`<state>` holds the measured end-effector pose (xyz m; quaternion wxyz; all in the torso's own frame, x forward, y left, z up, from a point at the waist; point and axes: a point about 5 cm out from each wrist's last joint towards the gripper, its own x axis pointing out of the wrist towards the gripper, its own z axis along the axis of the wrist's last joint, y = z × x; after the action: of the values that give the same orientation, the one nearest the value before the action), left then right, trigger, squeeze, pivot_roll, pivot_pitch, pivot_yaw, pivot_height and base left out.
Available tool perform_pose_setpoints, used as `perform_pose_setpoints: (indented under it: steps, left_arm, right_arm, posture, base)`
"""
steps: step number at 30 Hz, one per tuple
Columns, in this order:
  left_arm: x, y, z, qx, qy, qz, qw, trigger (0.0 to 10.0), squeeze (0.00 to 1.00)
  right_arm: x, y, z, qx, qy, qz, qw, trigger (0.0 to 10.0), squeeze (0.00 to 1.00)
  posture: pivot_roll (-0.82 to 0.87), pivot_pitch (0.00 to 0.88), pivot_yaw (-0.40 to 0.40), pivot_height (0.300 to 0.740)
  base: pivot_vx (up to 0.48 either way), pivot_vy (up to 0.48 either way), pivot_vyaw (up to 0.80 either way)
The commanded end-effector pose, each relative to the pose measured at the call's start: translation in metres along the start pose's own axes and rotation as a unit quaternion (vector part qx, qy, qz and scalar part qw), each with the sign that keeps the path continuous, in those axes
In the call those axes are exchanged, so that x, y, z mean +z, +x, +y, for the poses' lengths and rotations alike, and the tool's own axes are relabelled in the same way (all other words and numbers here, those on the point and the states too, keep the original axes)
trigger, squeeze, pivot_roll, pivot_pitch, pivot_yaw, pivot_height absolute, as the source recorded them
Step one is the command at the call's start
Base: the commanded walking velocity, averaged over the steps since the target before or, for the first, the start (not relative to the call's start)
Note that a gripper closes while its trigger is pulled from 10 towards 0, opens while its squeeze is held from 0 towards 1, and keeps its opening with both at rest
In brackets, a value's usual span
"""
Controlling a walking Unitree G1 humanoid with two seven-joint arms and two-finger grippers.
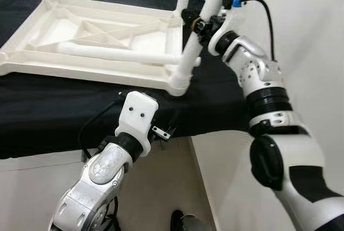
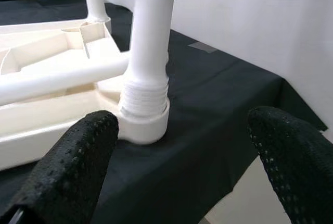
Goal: Building children table
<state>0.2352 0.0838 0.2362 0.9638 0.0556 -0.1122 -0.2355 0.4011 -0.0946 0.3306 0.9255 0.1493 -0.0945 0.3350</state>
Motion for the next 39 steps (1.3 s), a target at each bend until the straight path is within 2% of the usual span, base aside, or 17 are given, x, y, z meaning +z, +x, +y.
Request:
perform_pose_setpoints:
  steps: [1, 3, 5, 7, 10, 13, 17, 18, 23, 25, 26, 28, 29, 31, 32, 34, 39]
  left_arm:
    - [-0.003, -0.001, -0.001, -0.003, 0.0, 0.009, 1.0, 10.0, 0.0]
    - [-0.003, 0.0, 0.0, -0.002, 0.003, 0.009, 1.0, 10.0, 0.0]
    - [-0.003, 0.0, 0.001, -0.002, 0.005, 0.009, 1.0, 10.0, 0.0]
    - [-0.003, 0.0, 0.001, -0.002, 0.006, 0.009, 1.0, 10.0, 0.0]
    - [-0.003, -0.001, 0.002, 0.0, 0.008, 0.009, 1.0, 10.0, 0.0]
    - [-0.003, -0.001, 0.002, 0.0, 0.008, 0.008, 1.0, 10.0, 0.0]
    - [-0.002, 0.0, 0.003, 0.001, 0.009, 0.006, 1.0, 10.0, 0.0]
    - [-0.002, 0.001, 0.003, 0.001, 0.009, 0.005, 1.0, 10.0, 0.0]
    - [-0.001, 0.001, 0.003, 0.0, 0.012, 0.003, 1.0, 10.0, 0.0]
    - [0.001, 0.001, 0.003, -0.001, 0.013, 0.001, 1.0, 10.0, 0.0]
    - [0.001, 0.001, 0.003, -0.001, 0.013, 0.001, 1.0, 10.0, 0.0]
    - [0.001, 0.001, 0.003, 0.0, 0.013, 0.0, 1.0, 10.0, 0.0]
    - [0.001, 0.001, 0.003, 0.0, 0.013, 0.0, 1.0, 10.0, 0.0]
    - [0.001, 0.0, 0.001, -0.002, 0.012, 0.0, 1.0, 10.0, 0.0]
    - [0.001, 0.0, 0.001, -0.002, 0.012, 0.0, 1.0, 10.0, 0.0]
    - [0.002, -0.001, 0.0, -0.003, 0.011, 0.0, 1.0, 10.0, 0.0]
    - [0.002, -0.001, -0.003, -0.005, 0.009, -0.002, 1.0, 10.0, 0.0]
  right_arm:
    - [-0.016, 0.001, 0.005, 0.018, 0.026, 0.026, 0.999, 10.0, 0.0]
    - [-0.016, 0.0, 0.014, 0.041, 0.013, 0.015, 0.999, 10.0, 0.0]
    - [-0.015, -0.001, 0.016, 0.045, 0.006, 0.011, 0.999, 10.0, 0.0]
    - [-0.008, -0.002, 0.012, 0.028, -0.045, -0.004, 0.999, 10.0, 0.0]
    - [0.004, -0.002, 0.007, 0.01, -0.09, -0.024, 0.996, 10.0, 0.0]
    - [0.013, -0.002, 0.009, 0.02, -0.096, -0.039, 0.994, 10.0, 0.0]
    - [0.028, -0.003, 0.017, 0.063, -0.101, -0.064, 0.991, 10.0, 0.0]
    - [0.034, -0.005, 0.022, 0.094, -0.11, -0.072, 0.987, 10.0, 0.0]
    - [0.039, -0.007, 0.028, 0.139, -0.117, -0.079, 0.98, 10.0, 0.0]
    - [0.043, -0.011, 0.037, 0.205, -0.12, -0.081, 0.968, 10.0, 0.0]
    - [0.043, -0.011, 0.037, 0.205, -0.12, -0.081, 0.968, 10.0, 0.0]
    - [0.042, -0.017, 0.044, 0.302, -0.129, -0.059, 0.943, 10.0, 0.0]
    - [0.042, -0.017, 0.044, 0.302, -0.129, -0.059, 0.943, 10.0, 0.0]
    - [0.038, -0.019, 0.046, 0.357, -0.135, -0.039, 0.923, 10.0, 0.0]
    - [0.038, -0.019, 0.046, 0.357, -0.135, -0.039, 0.923, 10.0, 0.0]
    - [0.036, -0.02, 0.048, 0.395, -0.134, -0.034, 0.908, 10.0, 0.0]
    - [0.031, -0.015, 0.045, 0.398, -0.147, -0.023, 0.905, 10.0, 0.0]
  posture:
    - [0.05, 0.256, -0.124, 0.74]
    - [0.05, 0.256, -0.124, 0.74]
    - [0.05, 0.256, -0.124, 0.74]
    - [0.05, 0.257, -0.125, 0.74]
    - [0.05, 0.258, -0.125, 0.74]
    - [0.05, 0.258, -0.125, 0.74]
    - [0.05, 0.257, -0.125, 0.74]
    - [0.05, 0.256, -0.125, 0.74]
    - [0.05, 0.256, -0.125, 0.74]
    - [0.05, 0.256, -0.126, 0.74]
    - [0.05, 0.256, -0.126, 0.74]
    - [0.05, 0.257, -0.126, 0.74]
    - [0.05, 0.257, -0.126, 0.74]
    - [0.05, 0.256, -0.128, 0.74]
    - [0.05, 0.256, -0.128, 0.74]
    - [0.05, 0.256, -0.129, 0.74]
    - [0.06, 0.256, -0.128, 0.74]
  base:
    - [0.0, 0.0, 0.0]
    - [0.0, 0.0, 0.0]
    - [0.0, 0.0, 0.0]
    - [0.0, 0.0, 0.0]
    - [0.0, 0.0, 0.0]
    - [0.0, 0.0, 0.0]
    - [0.0, 0.0, 0.0]
    - [0.0, 0.0, 0.0]
    - [0.0, 0.0, 0.0]
    - [0.0, 0.0, 0.0]
    - [0.0, 0.0, 0.0]
    - [0.0, 0.0, 0.0]
    - [0.0, 0.0, 0.0]
    - [0.0, 0.0, 0.0]
    - [0.0, 0.0, 0.0]
    - [0.0, 0.0, 0.0]
    - [0.0, 0.0, 0.0]
